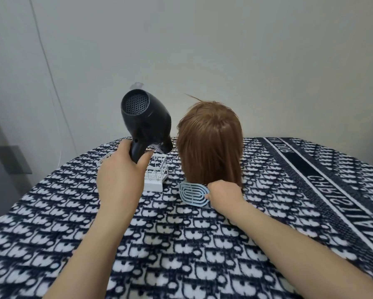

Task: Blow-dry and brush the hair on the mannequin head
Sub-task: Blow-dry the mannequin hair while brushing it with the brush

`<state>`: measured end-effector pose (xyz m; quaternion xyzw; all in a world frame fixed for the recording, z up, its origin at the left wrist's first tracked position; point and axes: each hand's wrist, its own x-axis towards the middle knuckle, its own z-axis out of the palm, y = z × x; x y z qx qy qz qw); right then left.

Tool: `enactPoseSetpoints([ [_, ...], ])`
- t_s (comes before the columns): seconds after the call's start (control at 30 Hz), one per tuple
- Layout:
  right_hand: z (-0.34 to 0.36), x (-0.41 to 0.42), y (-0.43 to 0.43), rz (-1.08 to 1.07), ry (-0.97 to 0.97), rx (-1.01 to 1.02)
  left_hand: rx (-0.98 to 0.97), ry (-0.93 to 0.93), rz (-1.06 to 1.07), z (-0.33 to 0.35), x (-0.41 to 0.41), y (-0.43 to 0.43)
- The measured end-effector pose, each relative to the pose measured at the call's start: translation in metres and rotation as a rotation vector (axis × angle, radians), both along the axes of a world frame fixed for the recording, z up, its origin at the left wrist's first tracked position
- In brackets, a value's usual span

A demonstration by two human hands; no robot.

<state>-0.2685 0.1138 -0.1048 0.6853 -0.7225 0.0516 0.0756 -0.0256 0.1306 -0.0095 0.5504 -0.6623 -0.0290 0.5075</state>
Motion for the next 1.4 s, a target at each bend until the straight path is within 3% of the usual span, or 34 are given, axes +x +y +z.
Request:
enactPoseSetpoints([
  [0.13,-0.004,0.002,0.006,0.117,0.142,-0.109,0.000,0.027,-0.027,-0.002,-0.004,0.000],
  [0.3,-0.016,0.005,0.021,0.343,0.286,-0.448,0.100,0.142,-0.090,0.000,-0.003,0.000],
  [0.37,-0.019,0.008,0.024,0.378,0.265,-0.488,0.062,0.030,-0.007,0.000,0.000,0.001],
  [0.5,-0.013,0.010,0.029,0.376,0.167,-0.563,0.189,0.277,-0.205,0.003,0.004,0.003],
  [0.67,-0.002,0.003,0.036,0.303,0.027,-0.623,0.215,0.372,-0.288,0.012,0.002,0.011],
  [0.9,0.007,-0.027,0.050,0.221,-0.051,-0.662,0.023,0.094,-0.150,0.024,-0.021,0.023],
  [1.0,0.008,-0.041,0.057,0.177,-0.085,-0.689,0.055,0.141,-0.218,0.027,-0.031,0.026],
  [1.13,0.008,-0.061,0.066,0.088,-0.266,-0.743,0.068,0.127,-0.219,0.028,-0.039,0.027],
  [1.23,0.009,-0.074,0.070,0.014,-0.506,-0.774,0.108,0.197,-0.276,0.029,-0.043,0.027],
  [1.4,0.017,-0.086,0.065,-0.136,-0.819,-0.760,0.067,0.096,-0.223,0.028,-0.050,0.029],
])
